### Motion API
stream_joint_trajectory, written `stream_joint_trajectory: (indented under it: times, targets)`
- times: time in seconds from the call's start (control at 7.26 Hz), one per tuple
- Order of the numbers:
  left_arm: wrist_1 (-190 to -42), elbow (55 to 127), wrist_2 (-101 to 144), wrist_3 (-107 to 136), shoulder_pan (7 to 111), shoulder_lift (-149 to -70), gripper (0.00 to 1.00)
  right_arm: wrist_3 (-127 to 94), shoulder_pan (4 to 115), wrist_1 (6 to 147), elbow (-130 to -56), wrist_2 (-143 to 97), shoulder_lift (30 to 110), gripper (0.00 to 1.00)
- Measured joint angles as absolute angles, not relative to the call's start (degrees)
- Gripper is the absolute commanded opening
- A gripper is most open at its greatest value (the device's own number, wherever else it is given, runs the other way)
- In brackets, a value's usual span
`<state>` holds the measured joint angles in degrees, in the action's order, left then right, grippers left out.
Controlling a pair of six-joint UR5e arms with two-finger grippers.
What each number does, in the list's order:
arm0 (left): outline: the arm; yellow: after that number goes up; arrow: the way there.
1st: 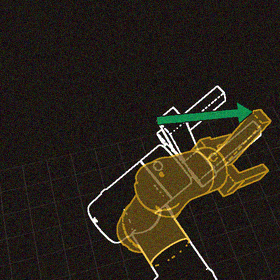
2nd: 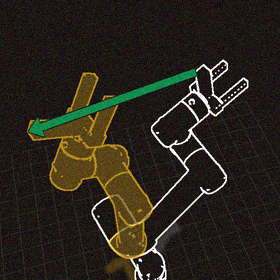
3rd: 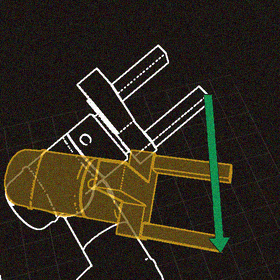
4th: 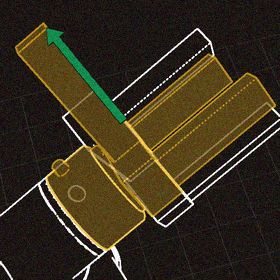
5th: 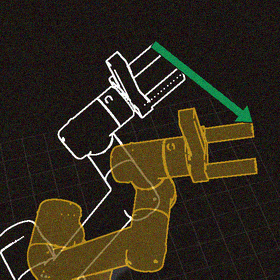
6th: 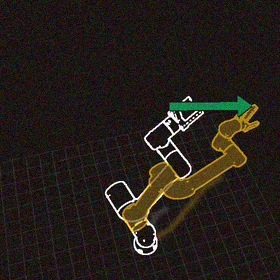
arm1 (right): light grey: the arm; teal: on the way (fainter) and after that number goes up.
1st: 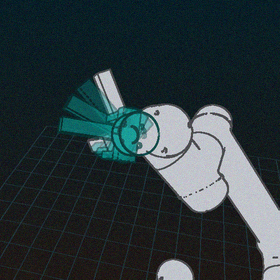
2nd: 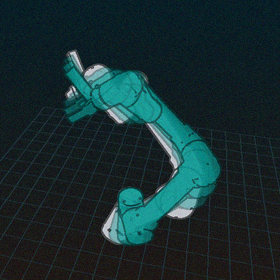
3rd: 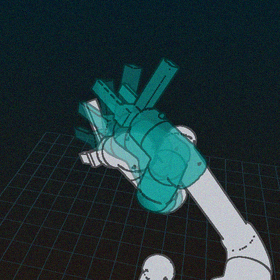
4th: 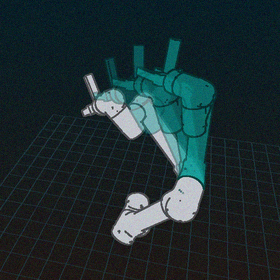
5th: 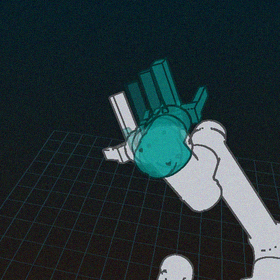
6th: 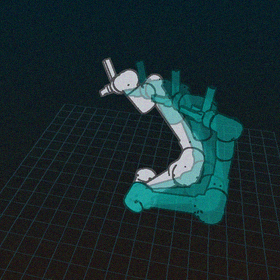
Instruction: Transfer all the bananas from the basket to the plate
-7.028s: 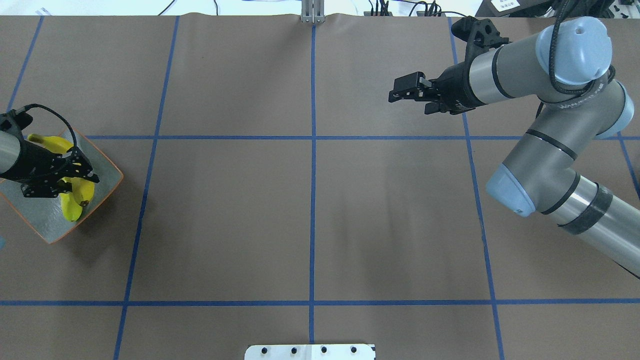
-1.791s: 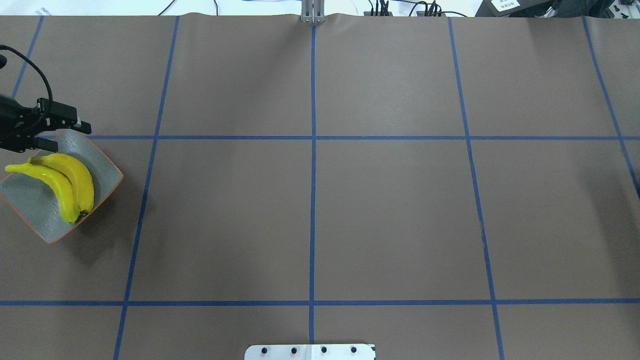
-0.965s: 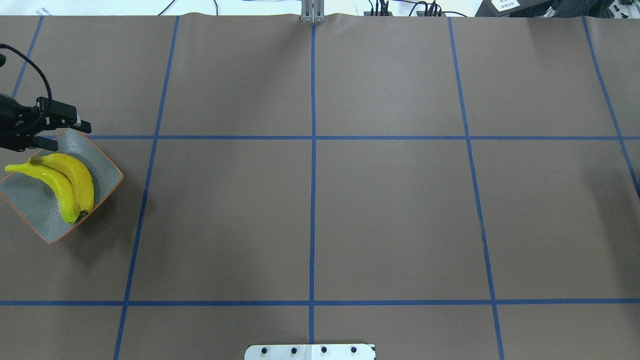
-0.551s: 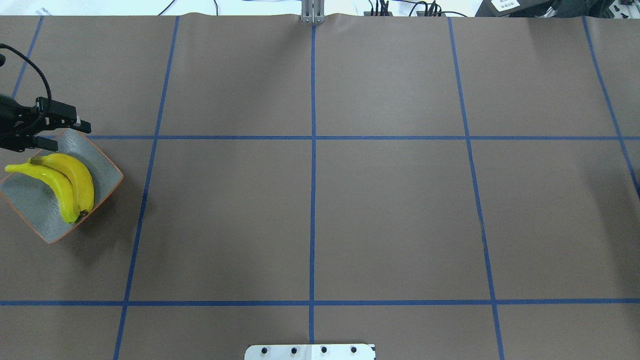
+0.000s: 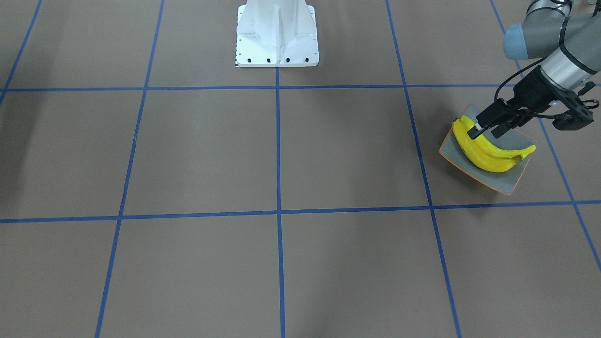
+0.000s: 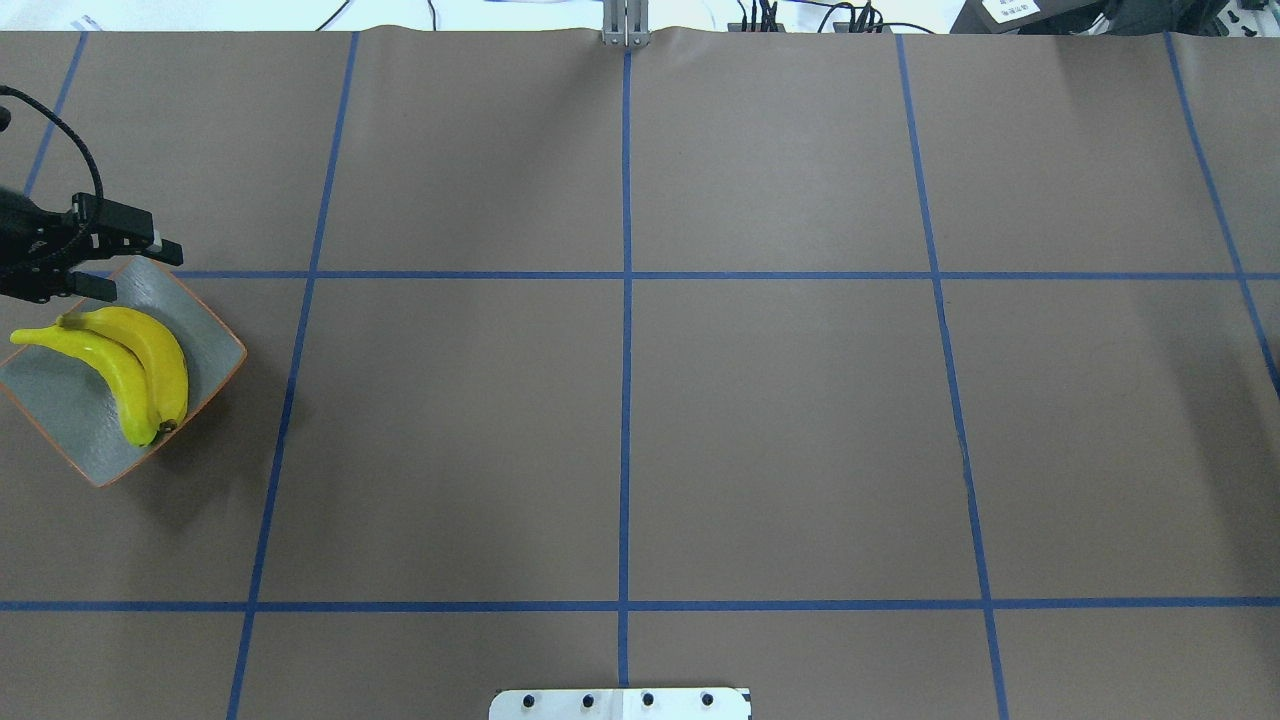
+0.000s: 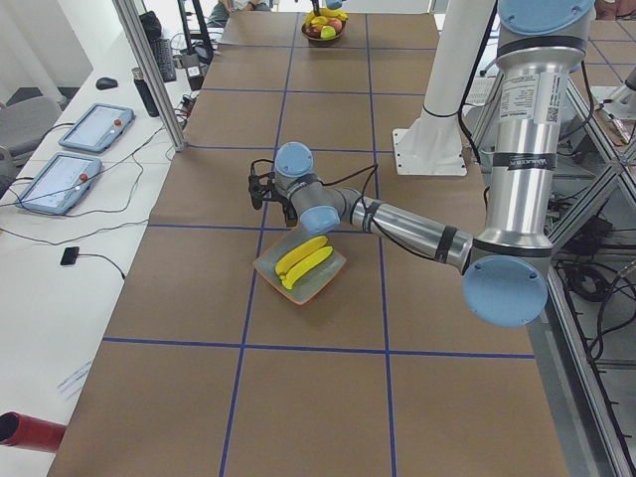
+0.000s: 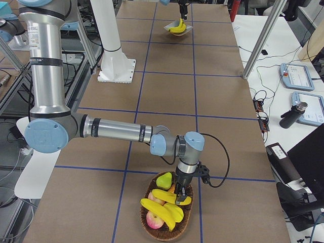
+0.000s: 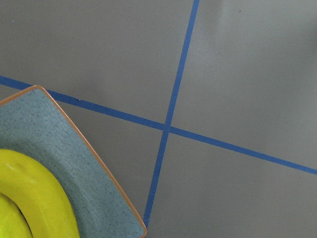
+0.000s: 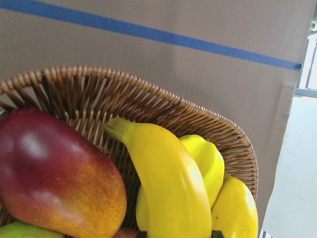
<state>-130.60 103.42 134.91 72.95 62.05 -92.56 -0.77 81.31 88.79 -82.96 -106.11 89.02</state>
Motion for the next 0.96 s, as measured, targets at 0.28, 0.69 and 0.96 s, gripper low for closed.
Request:
stream_joint_trajectory:
  times: [0.28, 0.69, 0.96]
  targets:
    - [-130.57, 103.22, 134.91, 73.47, 61.83, -93.18, 1.00, -1.40, 82.09, 90.61, -87.02, -107.45, 87.10, 0.00]
    - [-130.55, 100.61, 135.05, 79.85, 61.46, -98.75, 1.00, -8.92, 80.59, 94.05, -91.51, -117.10, 80.03, 0.00]
    - [-130.47, 98.57, 135.08, 82.46, 61.22, -102.54, 1.00, -22.09, 74.96, 94.11, -96.20, -119.17, 75.21, 0.00]
